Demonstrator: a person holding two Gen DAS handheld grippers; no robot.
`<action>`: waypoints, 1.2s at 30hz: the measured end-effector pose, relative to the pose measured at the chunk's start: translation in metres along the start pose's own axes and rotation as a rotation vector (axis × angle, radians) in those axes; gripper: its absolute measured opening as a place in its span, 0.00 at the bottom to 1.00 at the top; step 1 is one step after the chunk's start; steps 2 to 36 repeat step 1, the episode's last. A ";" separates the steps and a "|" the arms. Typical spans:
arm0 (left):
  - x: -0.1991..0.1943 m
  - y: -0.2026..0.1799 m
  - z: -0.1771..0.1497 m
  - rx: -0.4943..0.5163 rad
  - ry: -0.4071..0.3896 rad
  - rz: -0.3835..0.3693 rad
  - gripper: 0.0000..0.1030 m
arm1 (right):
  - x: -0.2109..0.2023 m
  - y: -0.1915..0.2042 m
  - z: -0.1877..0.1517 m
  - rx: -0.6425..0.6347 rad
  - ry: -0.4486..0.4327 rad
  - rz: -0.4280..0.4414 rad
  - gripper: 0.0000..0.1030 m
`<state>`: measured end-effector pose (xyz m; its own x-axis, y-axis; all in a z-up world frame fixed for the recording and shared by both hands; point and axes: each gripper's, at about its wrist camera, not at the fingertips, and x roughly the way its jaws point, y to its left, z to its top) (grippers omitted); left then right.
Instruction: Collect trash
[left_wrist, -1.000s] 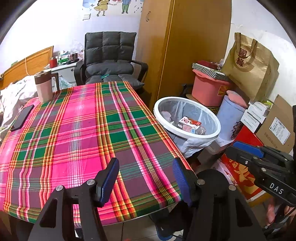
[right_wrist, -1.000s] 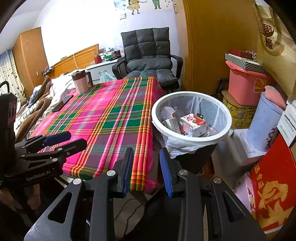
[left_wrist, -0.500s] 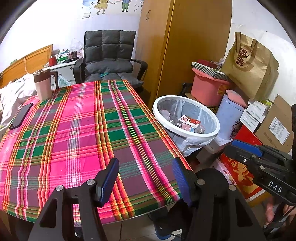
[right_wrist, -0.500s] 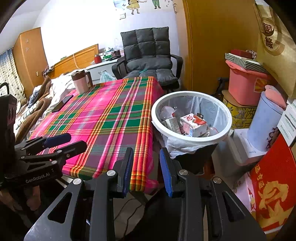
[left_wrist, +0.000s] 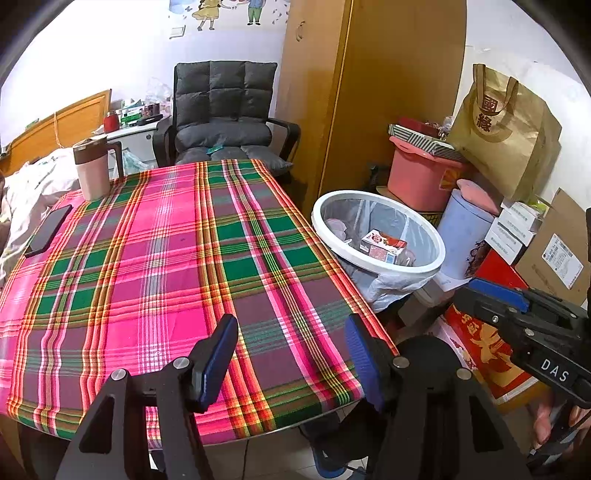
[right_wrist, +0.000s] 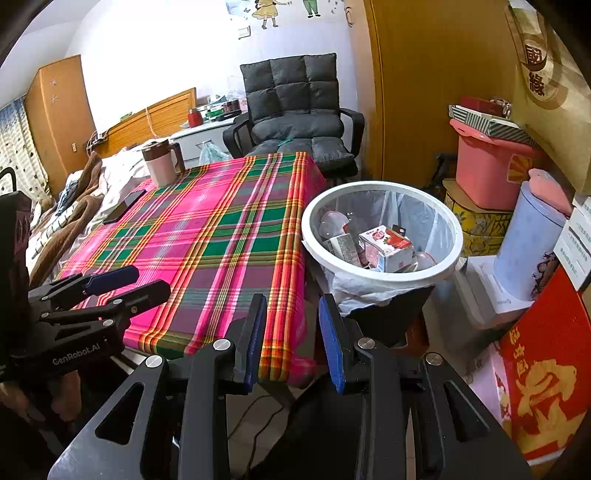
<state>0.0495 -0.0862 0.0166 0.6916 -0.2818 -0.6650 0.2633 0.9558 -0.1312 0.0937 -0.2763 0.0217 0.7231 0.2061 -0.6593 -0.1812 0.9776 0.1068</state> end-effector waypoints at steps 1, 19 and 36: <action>0.000 0.000 0.000 -0.001 0.001 0.000 0.58 | 0.000 0.000 0.000 0.000 -0.001 0.000 0.31; 0.000 0.000 0.000 -0.001 0.001 0.000 0.58 | 0.000 0.000 0.000 0.000 -0.001 0.000 0.31; 0.000 0.000 0.000 -0.001 0.001 0.000 0.58 | 0.000 0.000 0.000 0.000 -0.001 0.000 0.31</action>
